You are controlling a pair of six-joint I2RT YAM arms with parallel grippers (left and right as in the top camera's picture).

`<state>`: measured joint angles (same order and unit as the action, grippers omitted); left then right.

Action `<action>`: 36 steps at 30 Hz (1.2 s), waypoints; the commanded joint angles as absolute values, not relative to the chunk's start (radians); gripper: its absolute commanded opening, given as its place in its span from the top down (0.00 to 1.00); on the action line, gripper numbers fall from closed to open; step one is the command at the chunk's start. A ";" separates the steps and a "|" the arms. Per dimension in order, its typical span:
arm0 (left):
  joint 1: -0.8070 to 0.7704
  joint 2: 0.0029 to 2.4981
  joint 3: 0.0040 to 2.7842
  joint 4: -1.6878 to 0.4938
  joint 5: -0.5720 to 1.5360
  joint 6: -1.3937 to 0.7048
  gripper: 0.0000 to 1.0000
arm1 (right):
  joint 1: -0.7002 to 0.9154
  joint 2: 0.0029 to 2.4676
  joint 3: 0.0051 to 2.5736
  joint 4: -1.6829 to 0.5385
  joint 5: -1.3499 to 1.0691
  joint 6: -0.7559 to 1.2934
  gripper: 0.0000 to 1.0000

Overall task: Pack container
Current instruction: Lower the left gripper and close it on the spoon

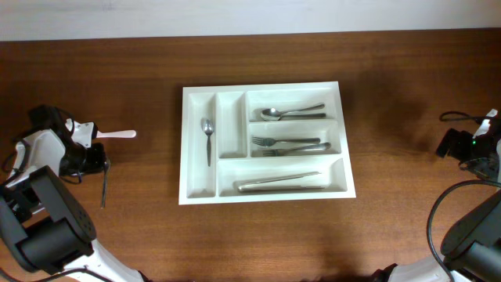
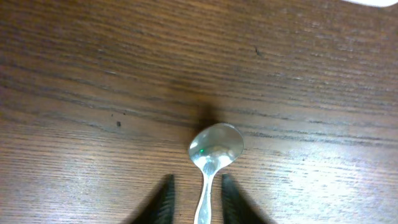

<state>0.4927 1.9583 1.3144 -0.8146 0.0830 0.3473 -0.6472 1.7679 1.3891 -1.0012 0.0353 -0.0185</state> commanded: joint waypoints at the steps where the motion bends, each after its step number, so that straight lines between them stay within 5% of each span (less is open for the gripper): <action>1: 0.487 1.968 1.331 -0.816 0.102 0.350 0.62 | -0.648 1.753 1.391 -1.001 0.030 -0.010 0.01; 4: 0.487 1.968 1.331 -0.816 0.102 0.350 0.59 | -0.648 1.753 1.391 -1.001 0.030 -0.010 0.01; 12: 0.487 1.968 1.330 -0.803 0.102 0.350 0.28 | -0.648 1.753 1.391 -1.001 0.030 -0.010 0.01; 36: 0.484 1.969 1.329 -0.787 0.135 0.369 0.27 | -0.648 1.753 1.391 -1.001 0.030 -0.010 0.01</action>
